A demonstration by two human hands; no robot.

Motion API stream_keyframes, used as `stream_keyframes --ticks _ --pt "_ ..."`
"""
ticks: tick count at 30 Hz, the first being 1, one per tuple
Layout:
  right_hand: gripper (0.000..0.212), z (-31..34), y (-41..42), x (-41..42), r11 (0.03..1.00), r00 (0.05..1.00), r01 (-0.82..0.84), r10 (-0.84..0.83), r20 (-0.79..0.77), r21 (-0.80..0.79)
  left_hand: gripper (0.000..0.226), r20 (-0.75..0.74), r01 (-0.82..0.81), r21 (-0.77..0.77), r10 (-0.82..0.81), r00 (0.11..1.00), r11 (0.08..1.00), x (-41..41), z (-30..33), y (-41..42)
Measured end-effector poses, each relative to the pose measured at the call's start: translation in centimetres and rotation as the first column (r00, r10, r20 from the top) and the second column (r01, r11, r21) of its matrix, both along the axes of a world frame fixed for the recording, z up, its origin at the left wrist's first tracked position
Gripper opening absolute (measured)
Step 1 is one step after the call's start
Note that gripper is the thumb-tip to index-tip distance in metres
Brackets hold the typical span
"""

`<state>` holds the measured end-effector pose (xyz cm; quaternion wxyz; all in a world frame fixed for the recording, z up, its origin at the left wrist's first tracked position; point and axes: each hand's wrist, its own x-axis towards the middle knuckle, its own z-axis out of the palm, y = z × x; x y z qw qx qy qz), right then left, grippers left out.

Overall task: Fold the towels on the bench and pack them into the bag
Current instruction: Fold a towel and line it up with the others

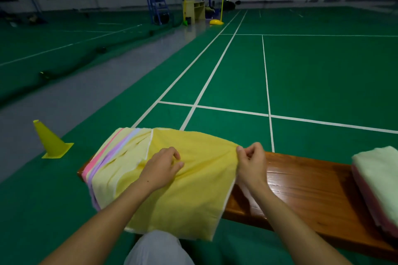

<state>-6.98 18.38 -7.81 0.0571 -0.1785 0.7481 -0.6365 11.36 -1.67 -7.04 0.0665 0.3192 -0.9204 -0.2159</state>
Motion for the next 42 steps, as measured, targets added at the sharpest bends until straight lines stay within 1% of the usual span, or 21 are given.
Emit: stream_keyframes --ticks 3,5,6,8,11,13,15,18,20,23,25,27,29,31,33,35,37,39,42 --pt "0.027 0.8 3.0 -3.0 0.994 0.995 0.097 -0.097 -0.005 -0.06 0.049 0.113 0.08 -0.09 -0.07 0.991 0.993 -1.1 -0.4 1.1" --pt "0.016 1.2 5.6 -5.3 0.984 0.988 0.151 -0.152 0.0 -0.089 0.057 0.214 0.17 -0.158 -0.134 0.968 0.973 -2.7 -0.6 2.8" --pt "0.01 1.5 7.0 -6.3 0.982 0.986 0.167 -0.168 -0.001 -0.088 0.059 0.262 0.213 -0.168 -0.165 0.951 0.963 -3.7 -0.9 3.9" --pt "0.012 1.3 9.8 -8.3 0.984 0.983 0.179 -0.18 -0.04 -0.027 0.062 0.339 0.271 -0.14 -0.211 0.917 0.952 -5.8 -1.6 6.1" --pt "0.023 -0.1 13.9 -10.1 0.982 0.994 0.103 -0.098 -0.044 0.157 0.073 0.394 0.284 -0.083 -0.23 0.89 0.955 -8.4 -3.0 9.0" --pt "0.029 -1.8 16.2 -11.0 0.967 0.999 0.036 -0.032 -0.019 0.253 0.081 0.353 0.234 -0.07 -0.195 0.915 0.97 -9.6 -3.3 10.2" --pt "0.032 -3.6 18.1 -11.8 0.951 1.0 -0.011 0.014 -0.007 0.308 0.086 0.292 0.192 -0.054 -0.168 0.941 0.98 -10.7 -3.2 10.6" --pt "0.035 -5.4 19.7 -12.7 0.942 0.997 -0.07 0.063 0.033 0.327 0.088 0.259 0.138 -0.039 -0.124 0.958 0.99 -12.1 -2.7 10.7" --pt "0.035 -5.9 20.0 -12.8 0.944 0.995 -0.094 0.075 0.07 0.315 0.081 0.225 0.082 -0.029 -0.074 0.972 0.996 -12.5 -2.6 10.6" --pt "0.033 -5.8 20.6 -12.3 0.941 0.992 -0.106 0.08 0.095 0.32 0.064 0.073 0.048 0.087 -0.054 0.996 0.995 -12.8 -3.1 9.8" --pt "0.03 -5.4 21.1 -12.2 0.951 0.987 -0.12 0.082 0.14 0.285 0.057 -0.021 0.024 0.178 -0.021 1.0 0.984 -13.1 -3.4 9.2" --pt "0.025 -4.6 21.2 -11.9 0.959 0.972 -0.165 0.119 0.204 0.228 0.055 -0.058 -0.02 0.255 0.036 0.998 0.967 -13.2 -3.5 9.1" --pt "0.02 -3.6 21.2 -11.7 0.959 0.948 -0.224 0.173 0.267 0.175 0.055 -0.047 -0.048 0.353 0.069 0.996 0.934 -13.1 -3.4 9.0" --pt "0.017 -2.9 21.3 -11.6 0.954 0.937 -0.254 0.202 0.284 0.158 0.054 -0.064 -0.038 0.487 0.079 0.995 0.873 -12.8 -3.1 8.7" --pt "0.014 -2.4 21.7 -11.5 0.952 0.939 -0.258 0.207 0.276 0.164 0.048 -0.148 0.009 0.572 0.092 0.985 0.82 -12.4 -2.4 8.4" --pt "0.013 -1.7 22.1 -11.5 0.961 0.942 -0.238 0.193 0.274 0.14 0.039 -0.229 0.039 0.571 0.114 0.967 0.82 -12.1 -1.5 8.3" --pt "0.013 -0.7 22.5 -11.4 0.977 0.942 -0.2 0.169 0.29 0.078 0.031 -0.27 0.07 0.555 0.1 0.958 0.829 -11.9 -0.3 8.5" --pt "0.014 0.4 22.9 -11.5 0.987 0.966 -0.149 0.133 0.22 0.06 0.027 -0.304 0.095 0.584 0.108 0.947 0.807 -11.8 0.9 8.6" --pt "0.019 2.0 23.6 -11.8 0.994 0.991 -0.092 0.085 0.102 0.059 0.029 -0.393 0.155 0.691 0.187 0.9 0.706 -11.6 3.2 8.8"
